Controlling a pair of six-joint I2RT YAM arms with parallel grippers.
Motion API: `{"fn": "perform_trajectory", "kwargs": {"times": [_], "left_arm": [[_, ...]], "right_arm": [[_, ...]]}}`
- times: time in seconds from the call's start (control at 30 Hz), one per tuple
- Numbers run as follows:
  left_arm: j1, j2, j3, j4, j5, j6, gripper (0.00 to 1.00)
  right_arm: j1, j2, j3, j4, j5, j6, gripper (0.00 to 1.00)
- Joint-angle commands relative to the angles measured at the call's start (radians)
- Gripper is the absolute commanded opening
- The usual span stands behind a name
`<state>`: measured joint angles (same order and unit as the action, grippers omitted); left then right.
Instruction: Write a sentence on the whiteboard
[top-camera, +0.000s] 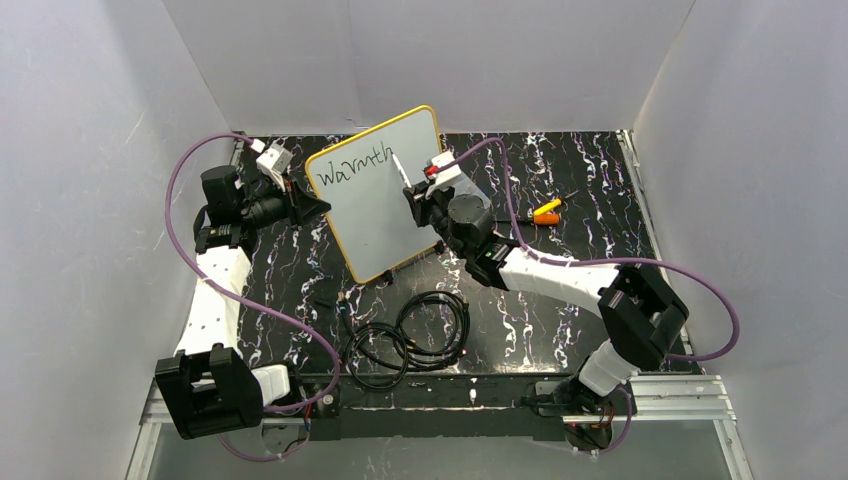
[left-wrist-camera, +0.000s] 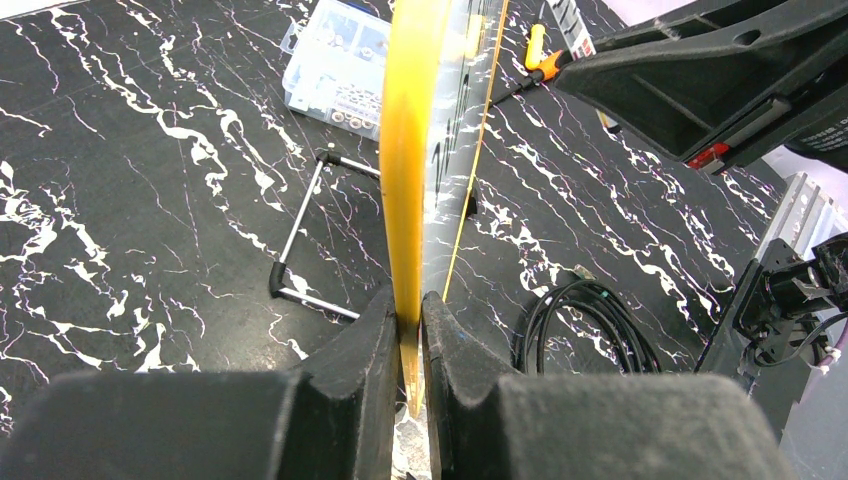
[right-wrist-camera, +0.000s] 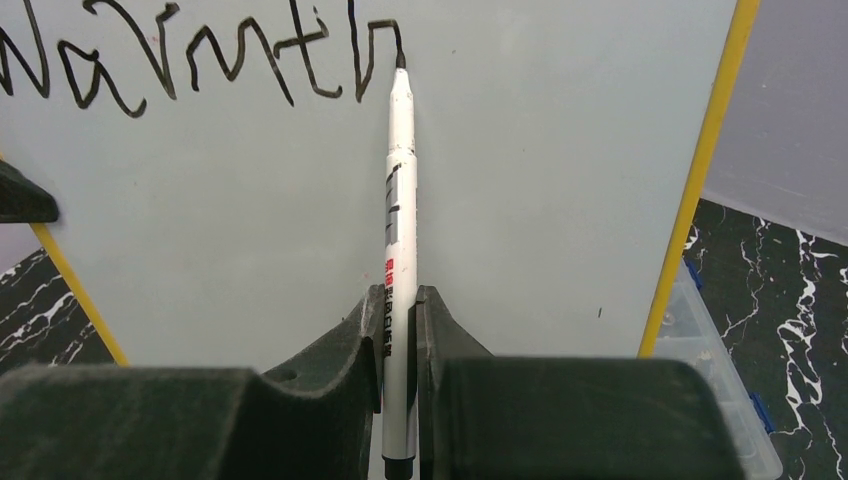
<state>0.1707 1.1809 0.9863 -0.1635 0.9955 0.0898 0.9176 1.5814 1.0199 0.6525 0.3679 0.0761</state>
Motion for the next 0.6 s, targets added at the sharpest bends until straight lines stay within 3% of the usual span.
{"fn": "perform_trajectory", "kwargs": {"times": [0.0, 0.57], "left_arm": [[-0.009, -0.013, -0.002, -0.070, 0.028, 0.005, 0.00], [-0.008, -0.015, -0.001, -0.070, 0.026, 0.007, 0.00]], "right_arm": [[-0.003, -0.006, -0.018, 0.000, 0.010, 0.017, 0.01], [-0.003, -0.033, -0.050, -0.015, 0.020, 0.021, 0.01]]}}
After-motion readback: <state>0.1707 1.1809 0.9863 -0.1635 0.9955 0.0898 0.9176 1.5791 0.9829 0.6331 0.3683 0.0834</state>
